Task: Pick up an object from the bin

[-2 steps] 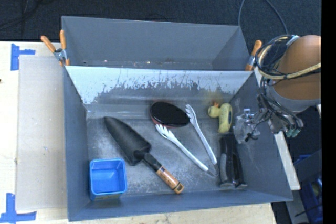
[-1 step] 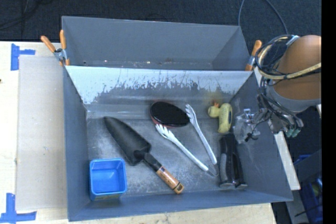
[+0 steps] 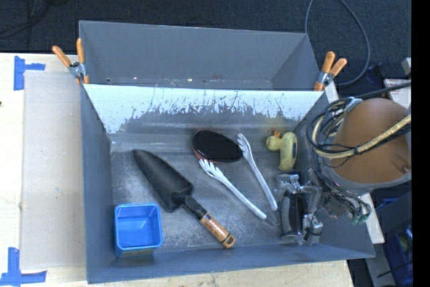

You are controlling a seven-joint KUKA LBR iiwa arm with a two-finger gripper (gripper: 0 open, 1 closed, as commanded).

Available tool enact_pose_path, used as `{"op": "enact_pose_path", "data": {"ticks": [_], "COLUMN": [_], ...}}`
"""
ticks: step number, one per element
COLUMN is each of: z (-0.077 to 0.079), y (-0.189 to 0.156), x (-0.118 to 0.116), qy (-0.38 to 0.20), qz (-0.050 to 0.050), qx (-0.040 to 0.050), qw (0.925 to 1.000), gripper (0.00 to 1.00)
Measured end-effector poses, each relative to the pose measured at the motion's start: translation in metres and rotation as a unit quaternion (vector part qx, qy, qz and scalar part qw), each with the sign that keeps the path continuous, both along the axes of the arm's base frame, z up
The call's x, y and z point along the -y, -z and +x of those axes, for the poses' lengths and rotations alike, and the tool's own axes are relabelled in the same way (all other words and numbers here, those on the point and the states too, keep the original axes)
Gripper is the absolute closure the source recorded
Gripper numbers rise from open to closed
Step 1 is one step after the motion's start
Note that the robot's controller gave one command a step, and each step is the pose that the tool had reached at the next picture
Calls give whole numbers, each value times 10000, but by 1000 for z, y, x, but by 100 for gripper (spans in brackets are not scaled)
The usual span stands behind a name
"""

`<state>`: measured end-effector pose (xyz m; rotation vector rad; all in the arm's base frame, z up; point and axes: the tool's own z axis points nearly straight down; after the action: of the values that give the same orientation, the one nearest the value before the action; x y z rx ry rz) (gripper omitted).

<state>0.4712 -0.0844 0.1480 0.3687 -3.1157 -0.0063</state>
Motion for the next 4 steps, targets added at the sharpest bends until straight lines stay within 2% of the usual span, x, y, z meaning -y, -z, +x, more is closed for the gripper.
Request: {"op": "enact_pose_path", "data": {"ticks": [1, 2, 3, 4], "z": [3, 13, 9, 49], "y": [-1, 23, 17, 47], "x": [1, 31, 62, 52], "qy": [-1, 236, 536, 418], "qz": [-12, -5, -9, 6], "qx": [32, 24, 41, 31], "qw": [10000, 9997, 9986, 9991], "gripper": [0, 0, 0, 0]}}
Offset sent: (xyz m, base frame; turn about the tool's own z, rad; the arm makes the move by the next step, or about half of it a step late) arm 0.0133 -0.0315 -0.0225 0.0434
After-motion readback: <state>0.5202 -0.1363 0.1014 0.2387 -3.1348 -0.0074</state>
